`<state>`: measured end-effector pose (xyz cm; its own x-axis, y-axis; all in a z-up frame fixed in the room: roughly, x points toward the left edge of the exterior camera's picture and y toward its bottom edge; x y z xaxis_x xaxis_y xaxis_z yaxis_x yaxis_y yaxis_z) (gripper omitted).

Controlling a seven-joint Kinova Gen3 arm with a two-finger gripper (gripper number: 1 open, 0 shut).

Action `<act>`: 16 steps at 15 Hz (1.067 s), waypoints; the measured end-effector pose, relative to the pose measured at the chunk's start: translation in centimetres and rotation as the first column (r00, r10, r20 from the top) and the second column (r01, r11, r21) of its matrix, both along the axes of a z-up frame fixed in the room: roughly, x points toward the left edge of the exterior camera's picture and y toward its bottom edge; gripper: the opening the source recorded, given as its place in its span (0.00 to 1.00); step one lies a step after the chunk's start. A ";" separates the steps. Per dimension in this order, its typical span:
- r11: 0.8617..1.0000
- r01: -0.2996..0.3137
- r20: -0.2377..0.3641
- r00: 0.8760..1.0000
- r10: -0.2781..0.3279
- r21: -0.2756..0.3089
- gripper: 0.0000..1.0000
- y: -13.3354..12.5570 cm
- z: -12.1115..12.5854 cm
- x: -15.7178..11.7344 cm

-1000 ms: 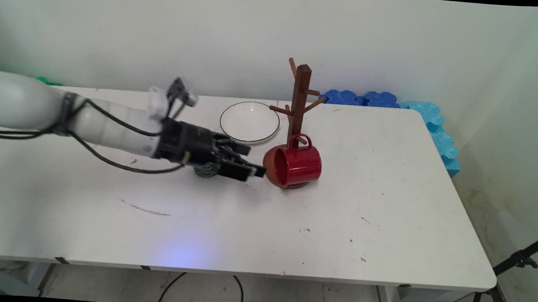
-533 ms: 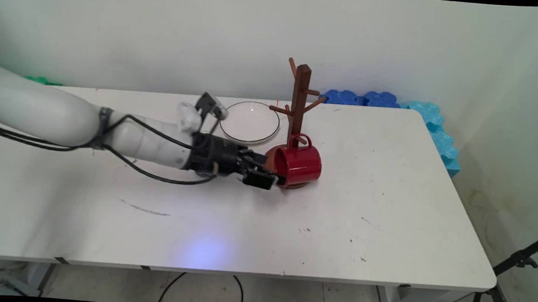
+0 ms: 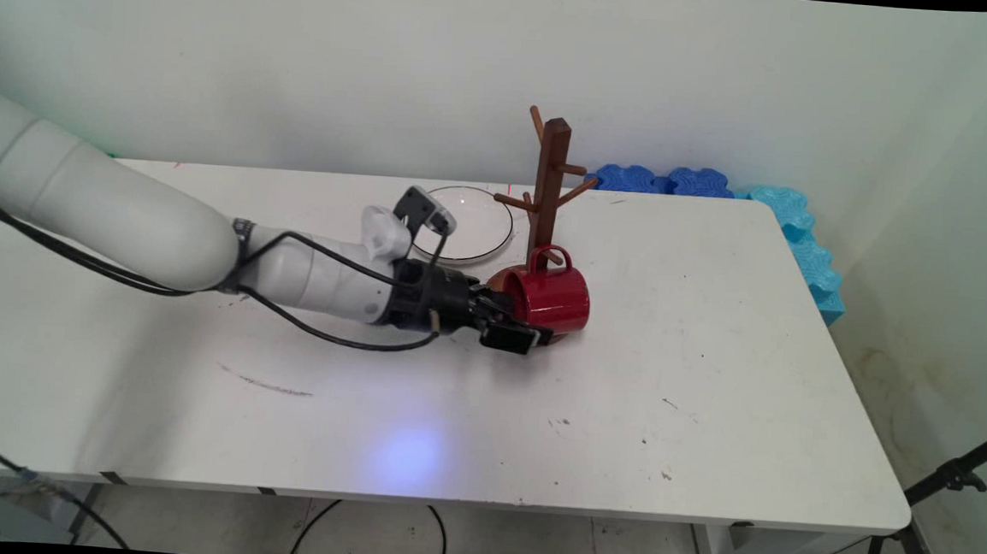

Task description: Pick up the red mug from the rack

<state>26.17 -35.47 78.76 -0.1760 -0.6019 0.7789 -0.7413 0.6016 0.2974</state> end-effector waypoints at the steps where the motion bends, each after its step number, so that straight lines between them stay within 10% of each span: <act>1: 1.000 -0.003 -0.004 1.000 0.003 -0.001 1.00 -0.1 -0.2 -0.2; 13: 0.999 -0.019 -0.047 0.999 0.018 -0.030 1.00 -0.9 -2.2 -2.1; 14: 0.999 -0.018 -0.048 0.999 0.016 -0.033 0.00 -1.0 -2.4 -2.2; 16: 0.999 -0.013 -0.048 0.999 0.011 -0.040 0.00 -1.1 -2.7 -2.3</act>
